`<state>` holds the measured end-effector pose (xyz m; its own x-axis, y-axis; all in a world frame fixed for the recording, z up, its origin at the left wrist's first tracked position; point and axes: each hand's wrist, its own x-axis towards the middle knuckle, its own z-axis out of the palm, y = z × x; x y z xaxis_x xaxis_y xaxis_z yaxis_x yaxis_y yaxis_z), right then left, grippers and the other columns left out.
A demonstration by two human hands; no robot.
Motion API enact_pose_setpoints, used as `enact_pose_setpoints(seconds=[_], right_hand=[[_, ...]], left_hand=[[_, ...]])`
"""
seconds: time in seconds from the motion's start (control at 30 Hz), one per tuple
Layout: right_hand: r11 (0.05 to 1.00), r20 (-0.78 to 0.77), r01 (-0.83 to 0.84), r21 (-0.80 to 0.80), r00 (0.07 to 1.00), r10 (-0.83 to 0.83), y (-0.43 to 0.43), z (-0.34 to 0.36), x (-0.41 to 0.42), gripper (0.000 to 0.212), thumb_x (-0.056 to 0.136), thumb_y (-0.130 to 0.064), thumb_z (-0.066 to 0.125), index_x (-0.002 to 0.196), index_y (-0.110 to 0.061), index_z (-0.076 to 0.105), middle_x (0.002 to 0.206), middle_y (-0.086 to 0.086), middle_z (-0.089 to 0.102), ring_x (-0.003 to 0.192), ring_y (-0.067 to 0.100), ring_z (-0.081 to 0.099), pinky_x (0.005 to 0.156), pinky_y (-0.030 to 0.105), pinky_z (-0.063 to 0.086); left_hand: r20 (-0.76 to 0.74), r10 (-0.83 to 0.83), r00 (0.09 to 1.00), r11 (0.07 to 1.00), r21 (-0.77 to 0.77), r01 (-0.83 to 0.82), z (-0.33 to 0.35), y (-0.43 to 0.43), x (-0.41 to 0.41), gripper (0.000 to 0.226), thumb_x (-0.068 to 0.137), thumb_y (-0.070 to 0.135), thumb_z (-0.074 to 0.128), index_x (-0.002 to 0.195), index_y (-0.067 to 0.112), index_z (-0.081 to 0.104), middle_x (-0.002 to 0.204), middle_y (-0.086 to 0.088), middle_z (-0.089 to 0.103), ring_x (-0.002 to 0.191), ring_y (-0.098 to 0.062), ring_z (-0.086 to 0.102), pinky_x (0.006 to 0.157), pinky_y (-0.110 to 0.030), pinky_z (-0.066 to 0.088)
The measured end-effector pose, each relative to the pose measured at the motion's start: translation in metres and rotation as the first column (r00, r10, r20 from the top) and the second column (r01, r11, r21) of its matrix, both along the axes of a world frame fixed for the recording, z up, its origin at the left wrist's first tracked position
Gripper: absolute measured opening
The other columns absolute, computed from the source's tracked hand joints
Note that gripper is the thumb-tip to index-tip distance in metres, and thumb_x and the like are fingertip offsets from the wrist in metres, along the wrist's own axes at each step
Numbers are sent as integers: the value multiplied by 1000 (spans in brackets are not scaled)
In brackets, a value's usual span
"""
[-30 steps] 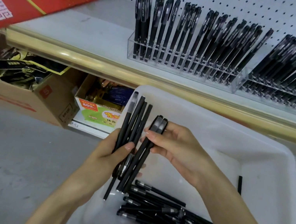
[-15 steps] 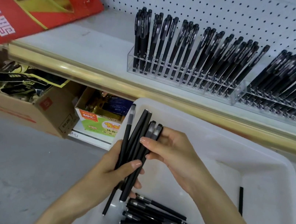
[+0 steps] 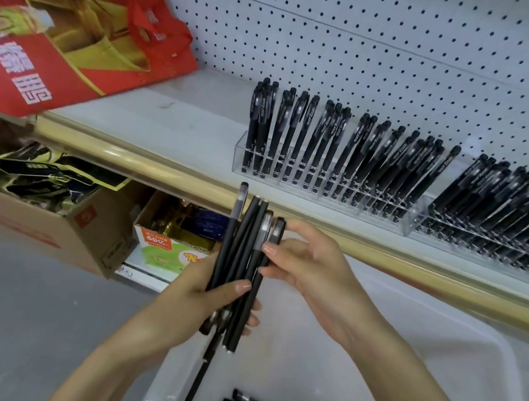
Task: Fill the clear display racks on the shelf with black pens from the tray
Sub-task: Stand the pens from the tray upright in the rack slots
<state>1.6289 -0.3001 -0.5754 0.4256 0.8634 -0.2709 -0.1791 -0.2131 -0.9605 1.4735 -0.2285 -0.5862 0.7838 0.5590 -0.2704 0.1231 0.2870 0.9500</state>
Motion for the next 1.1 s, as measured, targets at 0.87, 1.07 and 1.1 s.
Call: enact_pose_setpoints(seconds=[0.87,1.07,1.1], right_hand=[[831,455,128,541,787,-417,100,68,80,39,92,-5,61,127,-21,57,98,14,63,82,10,70,77,17,55],[796,429,172,580,767,-478,112,59,79,27,90,-3,62,110,-20,55,90,15,59,82,21,70,74,24,58],[796,424,174,580,769,-478,114,57,80,27,90,-2,63,108,-20,54,88,13,57,83,25,69,74,24,58]], left_hand=[[127,248,960,967,20,-252,19,58,9,13,96,8,49,104,1,58,76,-11,68,67,-22,66,61,-30,57],[139,238,961,971,-13,-239,20,56,13,15,97,7,48,107,-1,56,75,-12,67,66,-22,66,57,-26,55],[139,238,961,971,-9,-239,20,56,13,15,97,7,48,107,-1,57,75,-12,67,66,-22,66,57,-26,55]])
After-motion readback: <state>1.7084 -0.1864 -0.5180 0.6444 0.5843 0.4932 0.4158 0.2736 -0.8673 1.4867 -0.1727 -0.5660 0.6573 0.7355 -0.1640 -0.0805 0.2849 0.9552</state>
